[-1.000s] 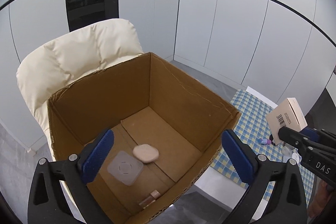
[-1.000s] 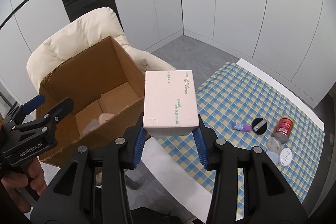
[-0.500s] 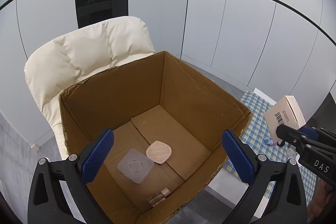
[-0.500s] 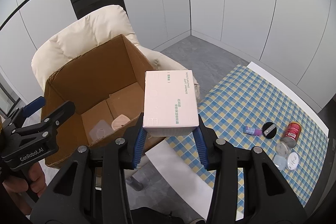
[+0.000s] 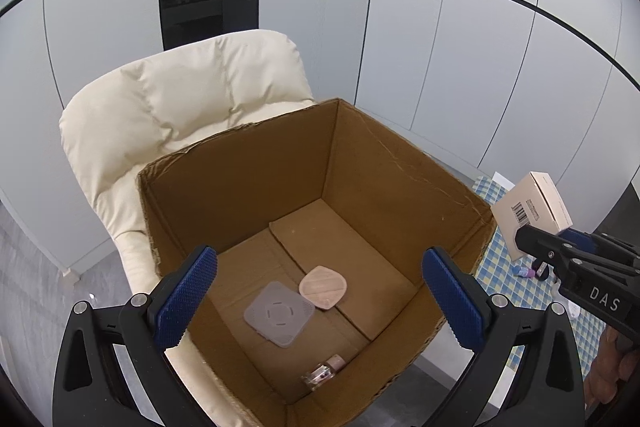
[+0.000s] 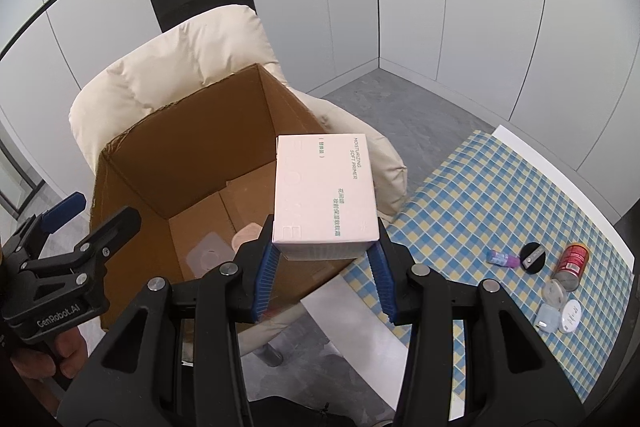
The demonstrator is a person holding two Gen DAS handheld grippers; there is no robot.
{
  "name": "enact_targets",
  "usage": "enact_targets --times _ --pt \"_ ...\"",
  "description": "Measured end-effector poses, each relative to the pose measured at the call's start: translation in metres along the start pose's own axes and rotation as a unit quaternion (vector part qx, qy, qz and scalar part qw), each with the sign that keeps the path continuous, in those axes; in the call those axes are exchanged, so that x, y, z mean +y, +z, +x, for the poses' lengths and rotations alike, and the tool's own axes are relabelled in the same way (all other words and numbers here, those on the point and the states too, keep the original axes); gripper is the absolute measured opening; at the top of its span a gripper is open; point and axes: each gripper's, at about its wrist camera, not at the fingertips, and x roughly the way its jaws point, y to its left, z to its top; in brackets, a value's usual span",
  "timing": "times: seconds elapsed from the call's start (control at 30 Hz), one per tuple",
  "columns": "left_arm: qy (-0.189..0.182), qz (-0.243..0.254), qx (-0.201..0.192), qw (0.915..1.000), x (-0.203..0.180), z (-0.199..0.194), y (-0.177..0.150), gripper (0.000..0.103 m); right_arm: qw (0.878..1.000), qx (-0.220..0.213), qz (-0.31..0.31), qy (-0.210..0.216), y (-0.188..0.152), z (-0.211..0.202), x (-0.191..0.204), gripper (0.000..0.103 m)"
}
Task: Organize objects
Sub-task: 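Carry the pink-white box over the cardboard box and open the right tool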
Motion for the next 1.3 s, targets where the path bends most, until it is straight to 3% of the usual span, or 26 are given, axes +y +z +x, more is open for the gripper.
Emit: enact_targets --times 0.97,1.0,1.03,1.1,1.3 --pt "0.023 -0.041 0.0 0.9989 0.077 -0.02 -0.012 0.102 0.998 -0.003 -0.05 0.044 0.018 0.028 0.082 0.047" --pt "0.024 -0.044 0.0 0.9987 0.08 -0.021 -0.012 0.102 0.998 -0.007 -0.052 0.043 0.018 0.029 0.085 0.053" --pt "0.025 -0.046 0.0 0.9986 0.083 -0.022 -0.013 0.102 0.998 -0.011 -0.056 0.037 0.018 0.03 0.089 0.072" --pt "0.028 -0.049 0.0 0.9984 0.087 -0.023 -0.013 0.102 0.998 -0.022 -0.057 0.027 0.018 0.03 0.094 0.09" --pt "0.034 -0.058 -0.001 0.9977 0.097 -0.026 -0.013 0.102 0.998 -0.022 -0.048 0.031 0.022 0.03 0.1 0.1"
